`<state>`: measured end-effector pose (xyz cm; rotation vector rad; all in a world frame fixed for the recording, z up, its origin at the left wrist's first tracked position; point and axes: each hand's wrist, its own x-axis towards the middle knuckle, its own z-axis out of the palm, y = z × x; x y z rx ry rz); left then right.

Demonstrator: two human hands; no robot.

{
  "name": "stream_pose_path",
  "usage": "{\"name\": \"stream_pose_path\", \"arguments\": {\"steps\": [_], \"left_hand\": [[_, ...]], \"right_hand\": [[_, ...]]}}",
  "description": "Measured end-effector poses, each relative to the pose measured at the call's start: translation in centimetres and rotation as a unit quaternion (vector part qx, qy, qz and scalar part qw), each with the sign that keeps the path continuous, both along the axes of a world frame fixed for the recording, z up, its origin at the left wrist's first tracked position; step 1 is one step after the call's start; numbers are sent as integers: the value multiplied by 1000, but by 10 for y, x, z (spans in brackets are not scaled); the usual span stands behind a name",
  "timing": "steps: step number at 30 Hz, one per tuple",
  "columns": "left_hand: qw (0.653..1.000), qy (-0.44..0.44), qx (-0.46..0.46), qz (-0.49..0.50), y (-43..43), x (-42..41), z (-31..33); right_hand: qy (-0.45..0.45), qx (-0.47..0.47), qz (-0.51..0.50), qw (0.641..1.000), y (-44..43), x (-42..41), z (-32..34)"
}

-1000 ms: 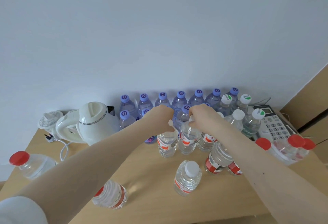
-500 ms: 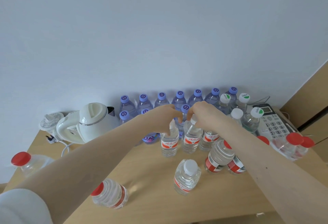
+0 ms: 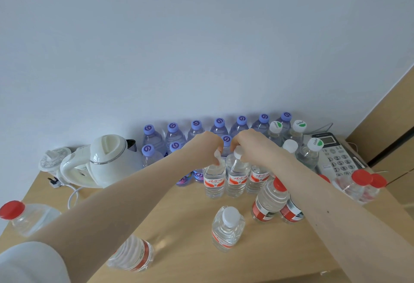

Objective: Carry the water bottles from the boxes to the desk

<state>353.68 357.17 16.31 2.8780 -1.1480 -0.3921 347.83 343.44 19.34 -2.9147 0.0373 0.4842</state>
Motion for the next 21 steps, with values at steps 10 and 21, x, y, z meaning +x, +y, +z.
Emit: {"name": "stream_pose_path", "arguments": {"steps": [10, 21], "left_hand": [[999, -16, 30, 14, 0, 1, 3], [997, 35, -55, 38, 13, -4, -4]], "right_hand": [[24, 2, 4, 1000, 6, 11, -3], [-12, -7, 29, 999, 7, 6, -9]]}}
